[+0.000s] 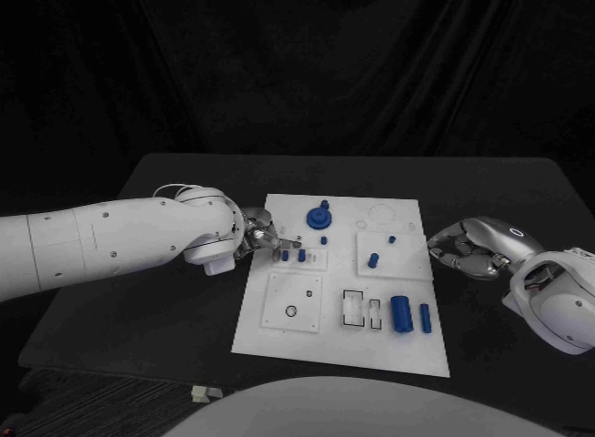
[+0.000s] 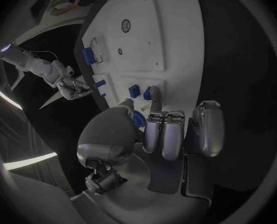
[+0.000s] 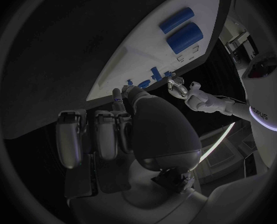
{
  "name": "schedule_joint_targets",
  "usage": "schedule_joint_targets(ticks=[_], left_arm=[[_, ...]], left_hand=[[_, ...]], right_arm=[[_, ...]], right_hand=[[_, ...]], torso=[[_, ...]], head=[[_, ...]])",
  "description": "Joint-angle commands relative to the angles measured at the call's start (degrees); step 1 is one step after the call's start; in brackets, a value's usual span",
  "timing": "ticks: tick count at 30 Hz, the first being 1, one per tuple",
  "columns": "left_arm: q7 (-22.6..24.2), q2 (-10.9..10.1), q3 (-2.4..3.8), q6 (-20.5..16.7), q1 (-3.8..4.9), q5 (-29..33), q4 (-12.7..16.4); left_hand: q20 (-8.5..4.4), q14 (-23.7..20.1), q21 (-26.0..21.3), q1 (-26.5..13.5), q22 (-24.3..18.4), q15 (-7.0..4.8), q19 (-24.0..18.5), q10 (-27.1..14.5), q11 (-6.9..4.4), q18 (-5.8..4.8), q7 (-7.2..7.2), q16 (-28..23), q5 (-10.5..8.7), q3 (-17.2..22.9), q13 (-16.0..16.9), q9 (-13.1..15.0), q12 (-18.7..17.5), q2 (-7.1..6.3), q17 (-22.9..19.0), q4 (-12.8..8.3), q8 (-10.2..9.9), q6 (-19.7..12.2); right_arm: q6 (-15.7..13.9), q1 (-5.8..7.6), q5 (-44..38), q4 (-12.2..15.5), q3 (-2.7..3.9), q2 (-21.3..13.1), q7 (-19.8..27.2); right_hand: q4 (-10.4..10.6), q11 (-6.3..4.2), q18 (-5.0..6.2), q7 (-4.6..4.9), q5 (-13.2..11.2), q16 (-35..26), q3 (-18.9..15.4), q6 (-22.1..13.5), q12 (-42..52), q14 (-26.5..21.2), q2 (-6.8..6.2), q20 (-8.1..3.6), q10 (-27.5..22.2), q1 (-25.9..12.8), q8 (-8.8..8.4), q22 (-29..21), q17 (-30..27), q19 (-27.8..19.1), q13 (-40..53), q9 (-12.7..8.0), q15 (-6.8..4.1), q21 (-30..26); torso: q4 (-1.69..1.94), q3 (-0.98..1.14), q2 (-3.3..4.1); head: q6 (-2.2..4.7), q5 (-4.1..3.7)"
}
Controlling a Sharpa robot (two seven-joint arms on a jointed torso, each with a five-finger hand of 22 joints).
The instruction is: Assemble the parts on the task board
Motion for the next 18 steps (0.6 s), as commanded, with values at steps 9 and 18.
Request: schedule_joint_targets(ticks=[9, 18], left_arm=[[9.0, -1.2, 0.06, -7.3, 4.71, -3.2, 1.4], [37.7, 2.8, 0.05, -14.8, 7.21, -25.7, -2.6]], left_hand=[[-0.29, 5.9, 0.2, 4.3, 11.6, -0.03, -0.1, 6.2, -0.15, 0.42, 0.01, 0.2, -0.12, -3.5, 15.1, 2.5, -0.2, -2.24, 15.1, -1.0, 1.7, -2.5], [1.01, 5.9, 4.6, 17.8, 13.2, 1.54, 3.4, -21.6, 1.39, -0.81, 1.22, 0.2, -0.14, -4.1, -0.1, -0.9, -29.7, -3.38, 15.1, -3.6, -3.9, -9.4]], right_arm=[[-1.4, -0.14, -0.1, 0.4, 0.04, -0.4, -0.8], [-2.2, -0.13, -0.1, 0.7, 0.04, -0.6, -0.3]], right_hand=[[0.0, 0.33, -0.76, -0.08, 0.2, -0.1, 0.5, 0.4, 0.2, 5.8, -0.22, 0.53, 6.0, 0.3, -0.3, 14.9, 14.5, 5.8, 15.1, -0.1, 0.38, -0.3], [0.0, 0.34, -0.78, -0.07, 0.2, -0.1, 0.5, 0.5, 0.2, 5.9, -0.26, 0.54, 6.0, 0.3, -0.3, 14.9, 14.6, 5.8, 15.1, -0.1, 0.38, -0.3]], torso=[[0.02, -0.06, 0.11], [-0.24, -0.13, 0.58]], head=[[-0.01, -0.44], [-0.01, -0.68]])
